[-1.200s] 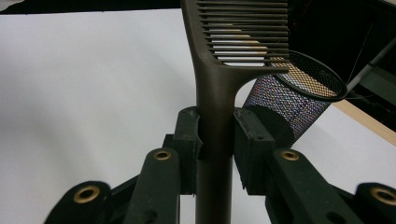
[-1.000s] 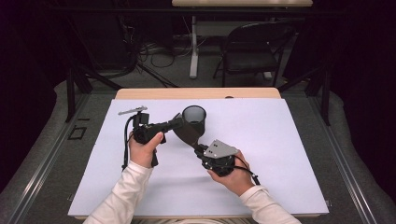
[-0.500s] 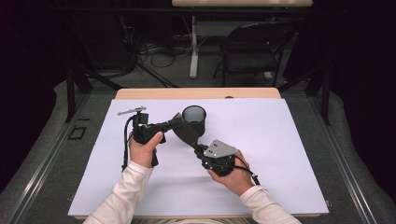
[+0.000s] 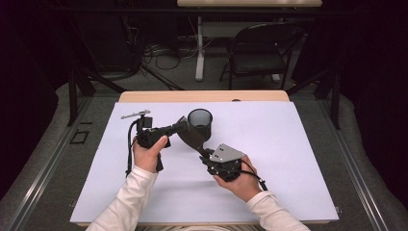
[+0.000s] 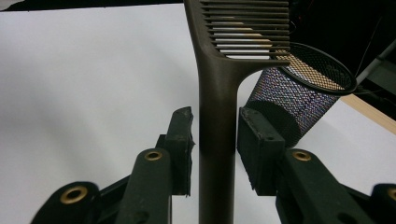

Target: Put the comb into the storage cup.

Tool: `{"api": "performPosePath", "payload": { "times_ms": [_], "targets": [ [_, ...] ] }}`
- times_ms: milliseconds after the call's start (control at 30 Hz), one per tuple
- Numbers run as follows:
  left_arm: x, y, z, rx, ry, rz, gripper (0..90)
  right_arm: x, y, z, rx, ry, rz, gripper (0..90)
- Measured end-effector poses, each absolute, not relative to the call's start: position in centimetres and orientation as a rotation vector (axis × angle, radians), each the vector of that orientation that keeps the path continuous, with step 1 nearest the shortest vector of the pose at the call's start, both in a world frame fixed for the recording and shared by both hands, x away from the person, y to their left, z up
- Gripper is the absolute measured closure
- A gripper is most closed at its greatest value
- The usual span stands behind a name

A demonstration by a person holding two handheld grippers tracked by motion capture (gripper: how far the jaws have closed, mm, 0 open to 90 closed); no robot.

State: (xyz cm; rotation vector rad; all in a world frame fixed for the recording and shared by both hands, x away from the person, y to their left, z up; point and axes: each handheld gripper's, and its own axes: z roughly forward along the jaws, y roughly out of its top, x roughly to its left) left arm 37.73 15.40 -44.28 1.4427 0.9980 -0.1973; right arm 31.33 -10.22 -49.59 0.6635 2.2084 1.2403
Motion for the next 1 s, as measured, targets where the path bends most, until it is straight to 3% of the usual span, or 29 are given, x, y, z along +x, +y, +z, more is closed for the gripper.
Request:
{"api": "performPosePath", "payload": {
  "times_ms": [1000],
  "targets": [
    [38.2, 17.4, -44.4, 1.382, 1.061, -0.098, 84.6, 32.2, -10.0, -49.7, 0.661, 2.235, 1.187, 46.5]
  ]
}}
